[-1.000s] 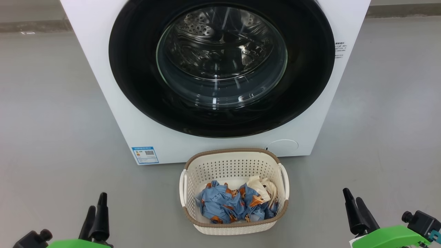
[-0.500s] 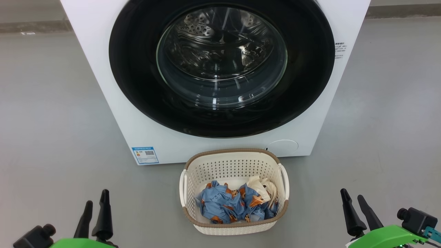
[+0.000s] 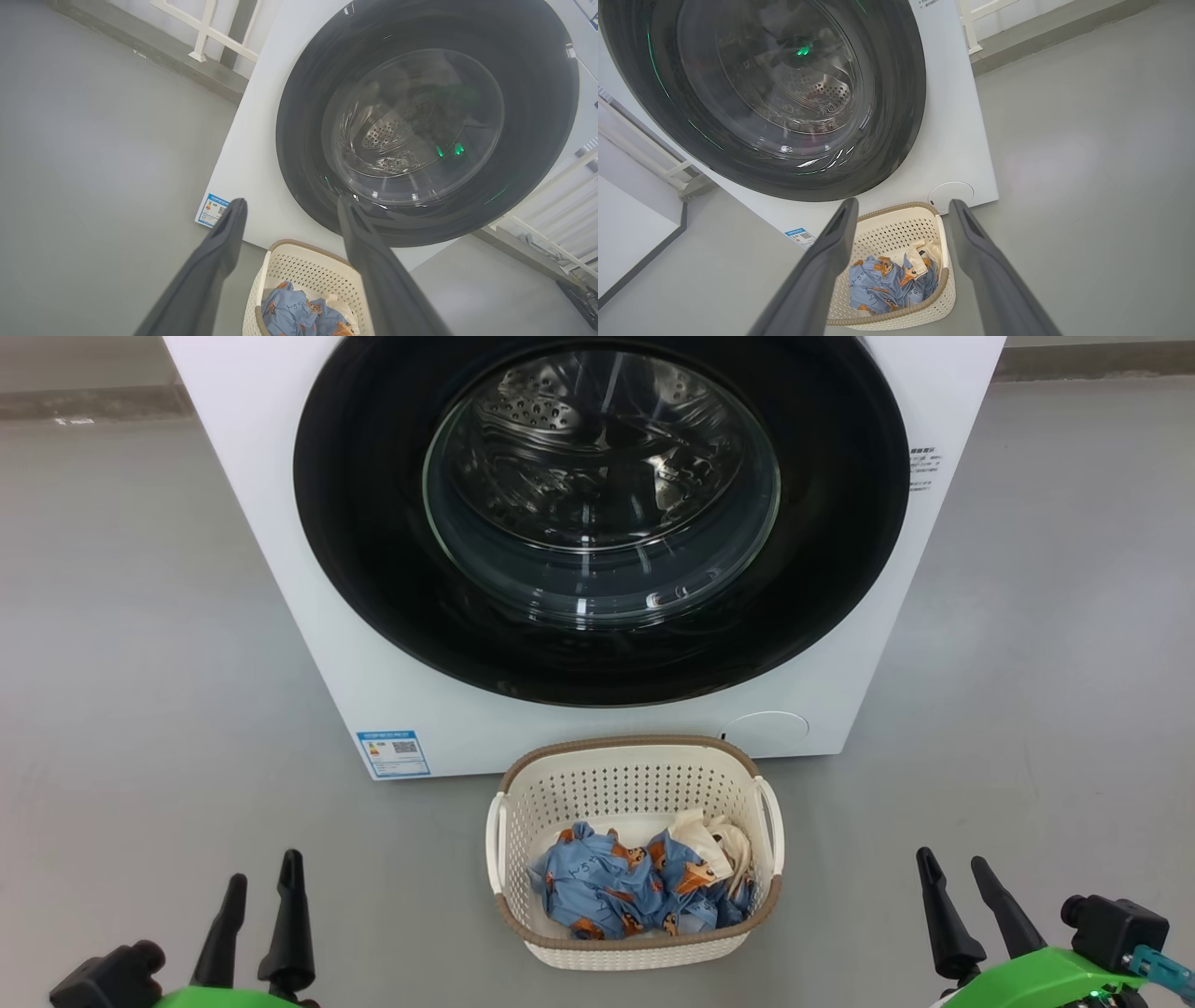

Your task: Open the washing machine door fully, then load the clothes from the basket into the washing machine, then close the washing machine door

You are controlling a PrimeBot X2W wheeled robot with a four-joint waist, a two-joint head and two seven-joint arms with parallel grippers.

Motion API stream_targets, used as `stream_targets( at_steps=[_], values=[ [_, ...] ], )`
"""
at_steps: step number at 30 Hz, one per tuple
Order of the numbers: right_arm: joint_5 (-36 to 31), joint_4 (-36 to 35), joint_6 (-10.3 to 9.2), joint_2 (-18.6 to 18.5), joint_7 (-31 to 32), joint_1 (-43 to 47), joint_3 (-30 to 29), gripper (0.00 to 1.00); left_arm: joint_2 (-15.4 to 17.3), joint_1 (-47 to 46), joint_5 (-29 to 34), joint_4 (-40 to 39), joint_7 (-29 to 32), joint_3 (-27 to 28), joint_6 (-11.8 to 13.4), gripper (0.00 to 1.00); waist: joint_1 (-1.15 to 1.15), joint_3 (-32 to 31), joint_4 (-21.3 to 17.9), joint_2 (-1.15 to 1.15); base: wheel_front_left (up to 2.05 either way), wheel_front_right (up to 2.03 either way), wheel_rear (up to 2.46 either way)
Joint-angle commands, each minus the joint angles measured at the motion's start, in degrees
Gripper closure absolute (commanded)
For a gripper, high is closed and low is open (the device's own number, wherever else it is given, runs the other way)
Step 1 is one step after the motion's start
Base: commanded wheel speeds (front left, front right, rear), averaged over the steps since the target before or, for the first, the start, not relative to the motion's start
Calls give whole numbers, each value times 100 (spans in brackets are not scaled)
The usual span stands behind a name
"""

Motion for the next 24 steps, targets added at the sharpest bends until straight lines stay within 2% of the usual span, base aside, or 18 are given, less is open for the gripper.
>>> stream_targets(
  at_steps=[1,24],
  values=[
    [-220,-157,8,-76,-95,-199,119,0,126,-104,199,-193,-103,126,-13,0,0,1,-2,0,0,0,0],
    [-1759,-243,10,-122,-480,-164,18,0,205,-69,1567,-310,-491,50,-16,0,0,38,-32,0,0,0,0]
  ],
)
